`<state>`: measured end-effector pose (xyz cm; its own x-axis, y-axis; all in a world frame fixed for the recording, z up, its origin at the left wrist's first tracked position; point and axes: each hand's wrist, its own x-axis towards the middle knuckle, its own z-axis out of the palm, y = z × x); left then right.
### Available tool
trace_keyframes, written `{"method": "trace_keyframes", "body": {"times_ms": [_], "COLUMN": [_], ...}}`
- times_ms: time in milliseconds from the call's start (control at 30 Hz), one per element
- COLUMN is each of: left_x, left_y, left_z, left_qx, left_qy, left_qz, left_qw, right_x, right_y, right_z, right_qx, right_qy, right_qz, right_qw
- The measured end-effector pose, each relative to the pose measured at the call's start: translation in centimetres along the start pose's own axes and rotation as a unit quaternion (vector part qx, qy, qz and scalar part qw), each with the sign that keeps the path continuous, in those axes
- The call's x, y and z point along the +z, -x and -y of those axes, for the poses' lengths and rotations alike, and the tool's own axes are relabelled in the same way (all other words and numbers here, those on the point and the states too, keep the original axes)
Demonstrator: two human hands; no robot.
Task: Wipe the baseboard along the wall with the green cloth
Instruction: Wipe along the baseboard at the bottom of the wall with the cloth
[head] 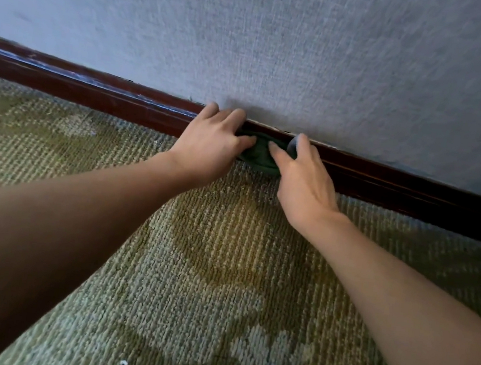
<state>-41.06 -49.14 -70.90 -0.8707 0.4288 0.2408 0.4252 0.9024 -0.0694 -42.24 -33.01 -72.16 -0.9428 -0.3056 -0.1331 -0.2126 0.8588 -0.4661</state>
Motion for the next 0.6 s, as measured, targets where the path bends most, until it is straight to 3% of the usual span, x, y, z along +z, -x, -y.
{"method": "trace_keyframes", "body": {"times_ms": [233,433,600], "left_x": [0.1,-0.2,0.5], "left_y": [0.8,1.2,1.0], "left_z": [-0.1,1.3,1.9], "left_qx": [0.024,0.037,0.032], "left_qy": [-0.021,-0.058,-0.074], "left_qz": [0.007,-0.058,-0.054], "left_qw": [0.999,0.996,0.995], "right_x": [0.0,0.2,0.4], "right_y": [0.6,0.4,-0.2], "right_z": [0.2,1.2,1.4], "right_qx": [-0.011,-0.028,-0.101], "right_qy": [0.000,0.007,0.137], "right_qz": [0.007,-0.042,-0.037], "right_qw": [1.000,0.999,0.985]}}
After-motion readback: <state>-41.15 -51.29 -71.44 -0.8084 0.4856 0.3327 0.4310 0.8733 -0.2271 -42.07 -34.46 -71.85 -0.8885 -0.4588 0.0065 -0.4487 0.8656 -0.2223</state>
